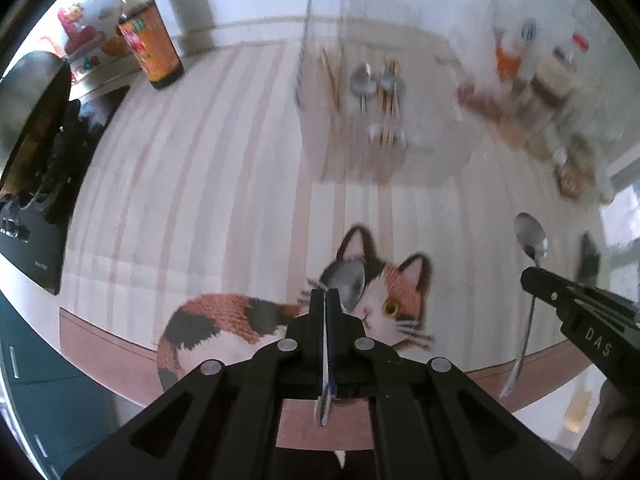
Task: Organize utensils
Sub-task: 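Carry both held spoons over to the clear plastic rack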
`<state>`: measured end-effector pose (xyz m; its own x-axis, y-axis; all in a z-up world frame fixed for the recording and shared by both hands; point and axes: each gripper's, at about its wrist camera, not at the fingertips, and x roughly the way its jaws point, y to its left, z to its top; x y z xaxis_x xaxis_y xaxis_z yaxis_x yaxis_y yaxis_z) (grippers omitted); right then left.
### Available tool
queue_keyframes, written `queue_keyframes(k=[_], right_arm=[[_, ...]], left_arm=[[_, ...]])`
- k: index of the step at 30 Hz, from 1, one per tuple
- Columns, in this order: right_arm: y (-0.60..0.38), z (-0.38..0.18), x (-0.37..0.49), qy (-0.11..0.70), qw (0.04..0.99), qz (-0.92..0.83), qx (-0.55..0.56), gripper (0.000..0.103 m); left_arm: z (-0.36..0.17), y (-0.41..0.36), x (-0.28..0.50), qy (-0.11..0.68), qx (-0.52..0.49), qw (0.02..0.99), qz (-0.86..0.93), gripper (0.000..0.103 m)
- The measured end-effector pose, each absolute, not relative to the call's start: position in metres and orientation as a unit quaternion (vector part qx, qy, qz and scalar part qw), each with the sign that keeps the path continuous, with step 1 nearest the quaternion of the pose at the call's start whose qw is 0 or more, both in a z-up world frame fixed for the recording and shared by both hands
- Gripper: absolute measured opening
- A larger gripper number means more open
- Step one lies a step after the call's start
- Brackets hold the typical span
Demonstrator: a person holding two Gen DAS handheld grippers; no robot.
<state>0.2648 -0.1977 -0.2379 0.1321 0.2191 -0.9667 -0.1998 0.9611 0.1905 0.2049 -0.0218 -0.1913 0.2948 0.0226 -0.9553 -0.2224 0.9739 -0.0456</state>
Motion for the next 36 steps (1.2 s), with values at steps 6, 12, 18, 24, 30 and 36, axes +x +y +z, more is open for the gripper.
queue_keyframes(k=[6, 12, 18, 24, 30, 36], right_arm=[[-0.195, -0.197, 0.275, 0.615, 0.773, 0.156, 0.019, 0.004], [-0.206, -0.24, 0.28, 0.645, 0.753, 0.125, 0.023, 0.004], [-0.227, -0.286, 0.275, 0.678, 0.73, 0.091, 0.016, 0.004], [-0.24, -0.298, 0.274, 0.683, 0.727, 0.07, 0.021, 0.004], [-0.246, -0.288, 0.272, 0.673, 0.735, 0.07, 0.027, 0.004], [-0.25, -0.267, 0.275, 0.661, 0.745, 0.078, 0.042, 0.004]], left_arm=[[-0.176, 0.009, 0.206, 0.584, -0.161, 0.794, 0.055, 0.002], [-0.244, 0.007, 0.207, 0.641, -0.207, 0.738, 0.03, 0.033], [-0.292, -0.037, 0.217, 0.683, -0.119, 0.72, 0.028, 0.032], [-0.291, -0.064, 0.219, 0.667, -0.052, 0.742, 0.036, 0.003], [-0.276, -0.066, 0.214, 0.648, -0.052, 0.759, 0.037, 0.003], [-0.235, -0.053, 0.209, 0.616, -0.073, 0.783, 0.037, 0.003]])
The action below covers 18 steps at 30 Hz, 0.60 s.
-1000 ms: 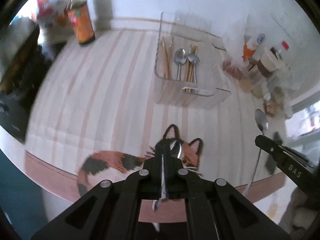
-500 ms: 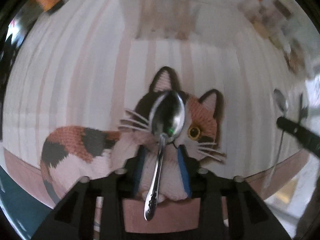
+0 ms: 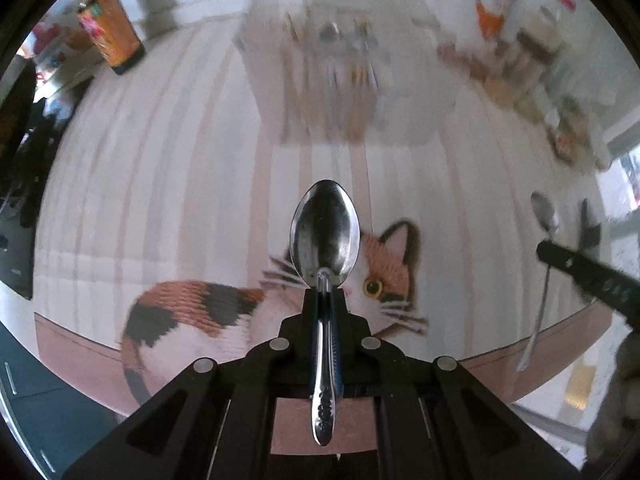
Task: Organize utensils
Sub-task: 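Carry both held spoons over to the clear plastic rack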
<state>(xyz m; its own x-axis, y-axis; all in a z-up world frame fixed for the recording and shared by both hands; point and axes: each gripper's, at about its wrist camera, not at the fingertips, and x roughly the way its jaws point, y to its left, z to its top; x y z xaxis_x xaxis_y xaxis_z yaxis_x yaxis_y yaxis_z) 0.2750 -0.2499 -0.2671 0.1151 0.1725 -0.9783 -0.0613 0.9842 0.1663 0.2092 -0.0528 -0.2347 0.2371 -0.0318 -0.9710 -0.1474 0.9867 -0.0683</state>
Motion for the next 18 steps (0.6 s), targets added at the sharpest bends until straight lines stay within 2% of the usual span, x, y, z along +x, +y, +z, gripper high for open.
queue_keyframes(k=[12, 18], right_arm=[[-0.224, -0.193, 0.305, 0.608, 0.778, 0.139, 0.077, 0.004], [-0.193, -0.159, 0.35, 0.586, 0.786, 0.178, 0.088, 0.004]], left_arm=[[-0.099, -0.012, 0.232, 0.505, -0.122, 0.854, 0.033, 0.003], [-0.067, -0.006, 0.279, 0.482, -0.135, 0.865, 0.023, 0.003]])
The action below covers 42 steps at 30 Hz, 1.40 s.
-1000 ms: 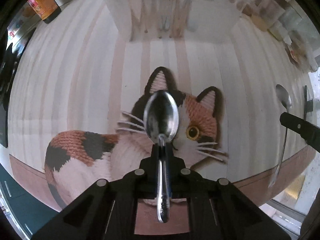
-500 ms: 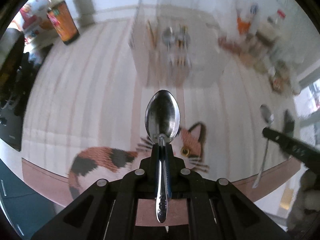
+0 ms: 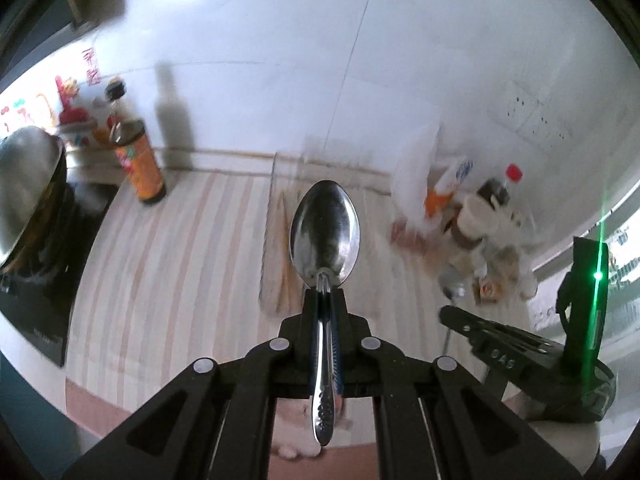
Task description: Organize utensils
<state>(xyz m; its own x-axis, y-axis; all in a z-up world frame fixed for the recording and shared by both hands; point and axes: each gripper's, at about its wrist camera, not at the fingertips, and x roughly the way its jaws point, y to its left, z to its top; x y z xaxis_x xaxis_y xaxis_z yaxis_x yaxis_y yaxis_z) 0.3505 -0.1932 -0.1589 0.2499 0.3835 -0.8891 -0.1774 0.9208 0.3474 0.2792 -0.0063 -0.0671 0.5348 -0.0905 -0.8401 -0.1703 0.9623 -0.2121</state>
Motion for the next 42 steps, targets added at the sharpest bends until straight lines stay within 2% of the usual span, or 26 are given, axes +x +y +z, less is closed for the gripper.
queue_keyframes(k=[4, 11, 20, 21, 23, 24, 26, 27, 28, 30, 32, 34, 36, 42], right_arm=[[-0.169, -0.153, 0.399, 0.588, 0.781, 0.186, 0.095, 0.004], [-0.139, -0.18, 0.464, 0.617, 0.76, 0.178, 0.097, 0.004], [-0.116, -0.234, 0.495, 0.67, 0.722, 0.162, 0.06, 0.006], [-0.116, -0.234, 0.494, 0.669, 0.723, 0.161, 0.056, 0.01], [-0.117, -0.233, 0.492, 0.667, 0.728, 0.153, 0.049, 0.025], [-0.119, -0.231, 0.49, 0.663, 0.731, 0.153, 0.045, 0.034], [-0.12, -0.225, 0.487, 0.653, 0.743, 0.143, 0.027, 0.039], [-0.121, -0.221, 0.483, 0.645, 0.751, 0.138, 0.011, 0.048], [-0.123, -0.214, 0.477, 0.632, 0.764, 0.13, -0.008, 0.058], [-0.126, -0.207, 0.466, 0.613, 0.781, 0.115, -0.035, 0.07], [-0.131, -0.2, 0.452, 0.595, 0.795, 0.103, -0.055, 0.077], [-0.136, -0.196, 0.438, 0.581, 0.806, 0.09, -0.07, 0.092], [-0.141, -0.195, 0.424, 0.572, 0.812, 0.085, -0.077, 0.1], [-0.158, -0.192, 0.398, 0.552, 0.826, 0.07, -0.086, 0.103]], left_arm=[[-0.074, 0.009, 0.326, 0.503, -0.16, 0.849, 0.008, 0.003], [-0.127, 0.028, 0.397, 0.561, -0.185, 0.807, 0.007, 0.003], [-0.169, 0.031, 0.423, 0.619, -0.18, 0.765, 0.006, 0.004], [-0.168, 0.031, 0.423, 0.617, -0.177, 0.766, 0.009, 0.005], [-0.166, 0.032, 0.419, 0.616, -0.162, 0.77, 0.025, 0.005], [-0.164, 0.032, 0.416, 0.615, -0.147, 0.773, 0.039, 0.008], [-0.162, 0.036, 0.411, 0.617, -0.131, 0.773, 0.069, 0.015], [-0.16, 0.036, 0.406, 0.614, -0.111, 0.776, 0.091, 0.023], [-0.158, 0.036, 0.402, 0.609, -0.09, 0.781, 0.109, 0.039], [-0.152, 0.033, 0.389, 0.588, -0.059, 0.795, 0.137, 0.058], [-0.149, 0.032, 0.377, 0.567, -0.04, 0.808, 0.153, 0.068], [-0.147, 0.03, 0.366, 0.55, -0.027, 0.818, 0.163, 0.088], [-0.146, 0.027, 0.352, 0.539, -0.025, 0.826, 0.16, 0.101], [-0.147, 0.02, 0.334, 0.53, -0.024, 0.83, 0.172, 0.103]])
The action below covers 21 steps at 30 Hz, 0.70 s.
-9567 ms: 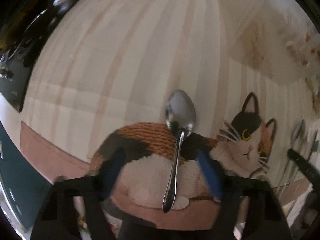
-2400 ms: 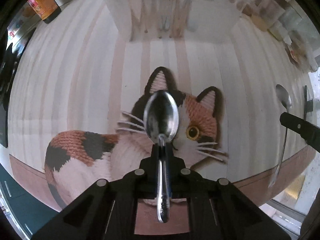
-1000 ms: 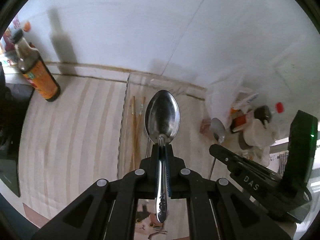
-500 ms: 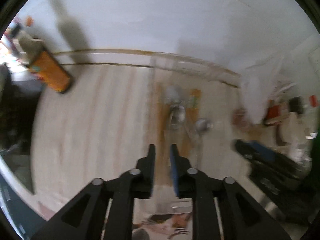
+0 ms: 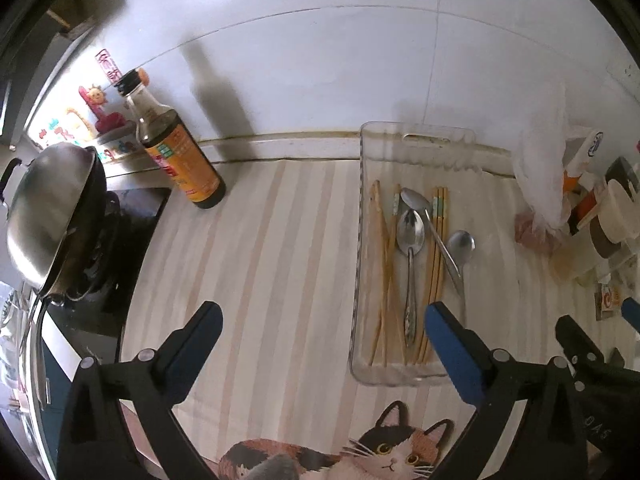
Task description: Organize utensils
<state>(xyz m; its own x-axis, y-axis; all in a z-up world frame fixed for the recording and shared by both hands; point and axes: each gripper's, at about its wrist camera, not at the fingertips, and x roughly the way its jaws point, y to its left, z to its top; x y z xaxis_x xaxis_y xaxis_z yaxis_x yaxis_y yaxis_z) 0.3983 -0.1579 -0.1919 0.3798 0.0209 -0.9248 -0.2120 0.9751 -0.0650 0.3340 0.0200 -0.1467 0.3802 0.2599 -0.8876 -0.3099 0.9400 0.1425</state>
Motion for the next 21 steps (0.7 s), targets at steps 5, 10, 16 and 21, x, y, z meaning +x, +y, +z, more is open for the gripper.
queue_keyframes(k=[5, 10, 16, 21], right_arm=[[-0.163, -0.185, 0.388, 0.536, 0.835, 0.075, -0.097, 0.103], [-0.169, -0.172, 0.377, 0.525, 0.843, 0.08, -0.087, 0.103], [-0.182, -0.137, 0.351, 0.507, 0.856, 0.083, -0.053, 0.103], [-0.19, -0.094, 0.311, 0.488, 0.869, 0.076, -0.028, 0.103]], left_arm=[[-0.148, 0.016, 0.323, 0.525, -0.03, 0.831, 0.182, 0.103], [-0.137, 0.011, 0.31, 0.516, -0.038, 0.837, 0.179, 0.103], [-0.102, 0.004, 0.279, 0.491, -0.044, 0.856, 0.158, 0.103], [-0.064, 0.004, 0.237, 0.466, -0.05, 0.873, 0.134, 0.103]])
